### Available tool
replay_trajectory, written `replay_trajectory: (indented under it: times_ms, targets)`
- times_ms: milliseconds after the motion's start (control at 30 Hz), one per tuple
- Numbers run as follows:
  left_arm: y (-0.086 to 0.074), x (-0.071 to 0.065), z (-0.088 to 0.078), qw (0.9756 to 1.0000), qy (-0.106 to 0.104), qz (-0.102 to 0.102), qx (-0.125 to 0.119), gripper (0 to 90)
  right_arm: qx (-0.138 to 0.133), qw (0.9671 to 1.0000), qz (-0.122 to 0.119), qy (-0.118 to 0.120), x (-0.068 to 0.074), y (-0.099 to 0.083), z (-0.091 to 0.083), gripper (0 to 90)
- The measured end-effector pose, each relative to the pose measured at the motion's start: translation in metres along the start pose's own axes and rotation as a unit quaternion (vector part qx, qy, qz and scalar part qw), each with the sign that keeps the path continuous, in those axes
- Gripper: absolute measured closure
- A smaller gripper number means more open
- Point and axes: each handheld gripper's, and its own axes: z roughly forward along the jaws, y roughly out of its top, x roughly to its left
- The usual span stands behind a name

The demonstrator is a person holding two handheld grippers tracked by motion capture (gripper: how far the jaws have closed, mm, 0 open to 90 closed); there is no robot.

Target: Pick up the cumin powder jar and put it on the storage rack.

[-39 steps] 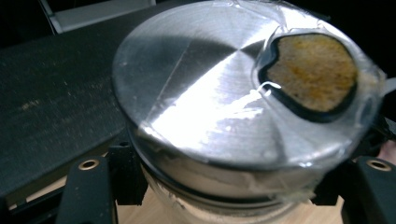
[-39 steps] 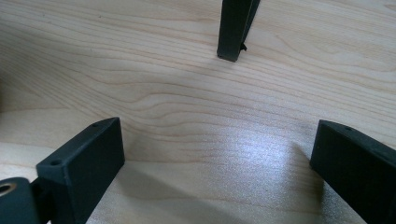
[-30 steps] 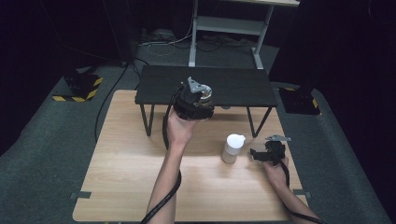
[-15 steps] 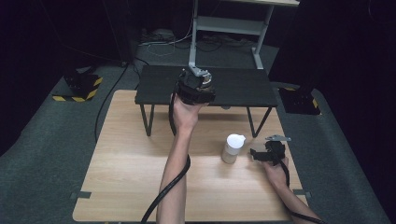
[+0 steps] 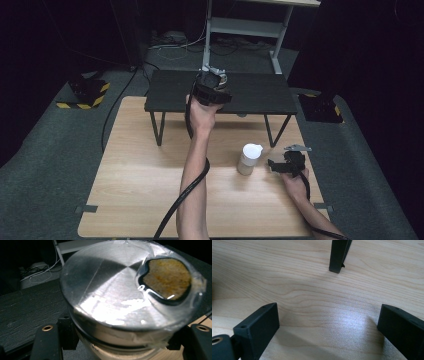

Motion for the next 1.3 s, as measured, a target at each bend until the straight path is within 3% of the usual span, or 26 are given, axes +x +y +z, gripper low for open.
replay_trajectory:
  times_ms: [400,1233,1300]
  targets:
    - [-0.002,0.008,0.010,0.9997,0.009,-0.022,0.005,31.6,0.000,1.0000,0.000,0.000,0.000,0.000,0.000,3.4]
    - [-0.004,0.005,0.013,0.9994,0.018,-0.030,0.004,31.0,-0.001,1.0000,-0.001,0.000,0.000,0.000,0.000,3.5]
    - [-0.004,0.006,0.013,0.9992,0.017,-0.035,0.004,22.7,-0.001,1.0000,-0.001,0.000,0.000,0.000,0.000,3.5]
